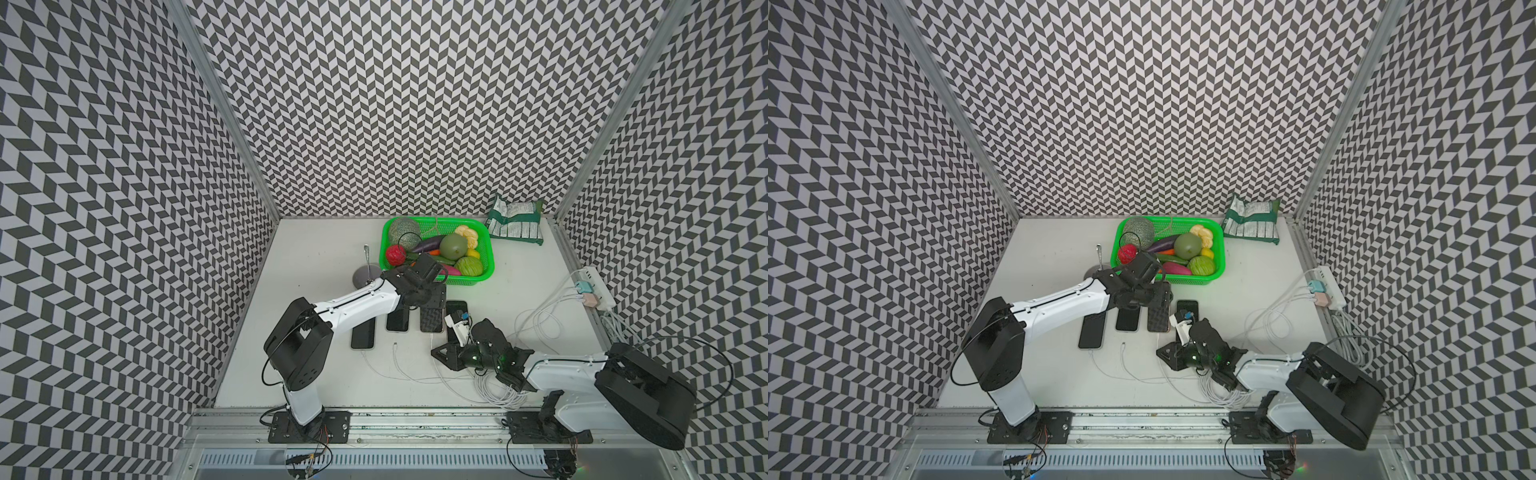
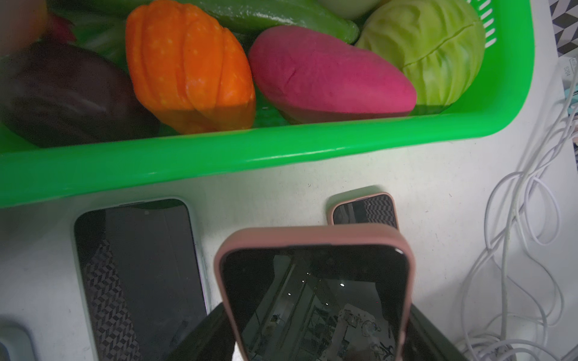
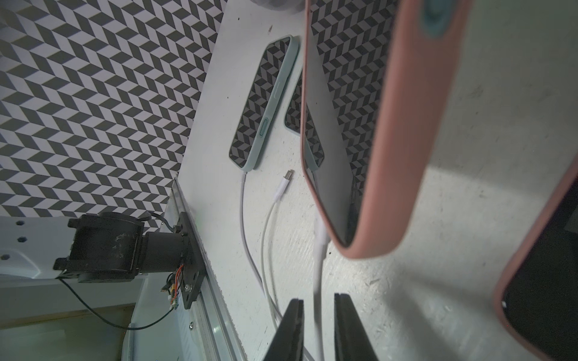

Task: Unplug the charging cable from the phone
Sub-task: Remove the charging cable from the phone.

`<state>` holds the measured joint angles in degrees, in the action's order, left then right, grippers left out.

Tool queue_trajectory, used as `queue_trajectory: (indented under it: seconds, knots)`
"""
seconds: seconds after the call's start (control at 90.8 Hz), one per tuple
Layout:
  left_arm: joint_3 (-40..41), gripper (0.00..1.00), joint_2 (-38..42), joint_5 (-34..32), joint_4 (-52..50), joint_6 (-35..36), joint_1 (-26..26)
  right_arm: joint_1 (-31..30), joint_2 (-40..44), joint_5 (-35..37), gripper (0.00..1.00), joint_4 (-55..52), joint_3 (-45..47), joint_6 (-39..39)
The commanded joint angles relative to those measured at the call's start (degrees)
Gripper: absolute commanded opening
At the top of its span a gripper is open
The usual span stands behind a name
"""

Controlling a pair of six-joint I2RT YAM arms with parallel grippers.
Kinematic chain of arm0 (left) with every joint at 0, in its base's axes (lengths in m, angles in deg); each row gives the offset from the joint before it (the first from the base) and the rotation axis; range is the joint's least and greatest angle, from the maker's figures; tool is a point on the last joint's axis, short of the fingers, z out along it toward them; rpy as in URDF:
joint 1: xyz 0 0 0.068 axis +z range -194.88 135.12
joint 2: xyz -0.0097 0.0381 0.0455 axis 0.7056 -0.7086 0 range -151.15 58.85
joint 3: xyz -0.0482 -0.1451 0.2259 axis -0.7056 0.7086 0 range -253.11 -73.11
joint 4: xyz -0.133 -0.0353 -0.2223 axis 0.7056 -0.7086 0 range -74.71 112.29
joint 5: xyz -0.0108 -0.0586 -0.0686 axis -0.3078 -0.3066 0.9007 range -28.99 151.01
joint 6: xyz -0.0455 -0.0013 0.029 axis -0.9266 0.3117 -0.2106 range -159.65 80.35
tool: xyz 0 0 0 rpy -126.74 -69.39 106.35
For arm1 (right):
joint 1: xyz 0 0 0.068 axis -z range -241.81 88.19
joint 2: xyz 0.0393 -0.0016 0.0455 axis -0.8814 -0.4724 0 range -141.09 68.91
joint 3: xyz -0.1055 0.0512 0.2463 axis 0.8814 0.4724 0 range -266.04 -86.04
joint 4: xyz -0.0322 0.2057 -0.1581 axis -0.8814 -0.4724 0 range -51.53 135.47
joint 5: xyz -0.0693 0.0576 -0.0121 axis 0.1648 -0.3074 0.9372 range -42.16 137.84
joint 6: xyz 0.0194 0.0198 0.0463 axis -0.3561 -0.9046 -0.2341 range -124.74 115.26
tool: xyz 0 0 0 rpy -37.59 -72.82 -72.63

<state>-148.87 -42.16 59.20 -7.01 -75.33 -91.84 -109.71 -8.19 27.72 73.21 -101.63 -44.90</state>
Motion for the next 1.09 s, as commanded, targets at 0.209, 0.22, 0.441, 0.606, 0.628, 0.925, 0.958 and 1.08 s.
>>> queue_trajectory:
  seconds: [0.209, 0.22, 0.441, 0.606, 0.628, 0.925, 0.958, 1.08]
  knots:
    - [-0.16, 0.0, 2.07, 1.27, 3.27, -0.45, 0.03, -0.87, -1.82, 0.29, 0.15, 4.71, -1.66, 0.03]
    - [-0.17, 0.0, 2.1, 1.32, 3.28, -0.44, 0.07, -0.92, -1.82, 0.27, 0.15, 4.74, -1.74, 0.06]
    - [-0.14, 0.0, 1.97, 1.32, 3.37, -0.45, 0.07, -1.3, -1.67, 0.48, 0.06, 4.59, -1.61, 0.06]
    - [-0.2, 0.0, 1.81, 1.28, 3.55, -0.44, 0.13, -1.88, -1.61, 1.02, 0.0, 4.04, -1.55, 0.38]
    - [-0.22, 0.0, 1.66, 1.28, 3.55, -0.44, 0.16, -2.05, -1.64, 1.17, 0.0, 3.95, -1.59, 0.47]
    - [-0.29, 0.0, 1.52, 0.91, 3.72, -0.4, 0.37, -3.91, -1.11, 2.3, 0.0, 3.26, -1.6, 0.69]
    - [-0.3, 0.0, 1.44, 0.7, 3.64, -0.36, 0.4, -4.13, -1.01, 2.43, 0.0, 3.16, -1.53, 0.69]
    - [-0.26, 0.0, 1.17, 0.47, 3.52, -0.2, 0.63, -4.68, -0.65, 2.79, 0.0, 3.2, -1.02, 0.58]
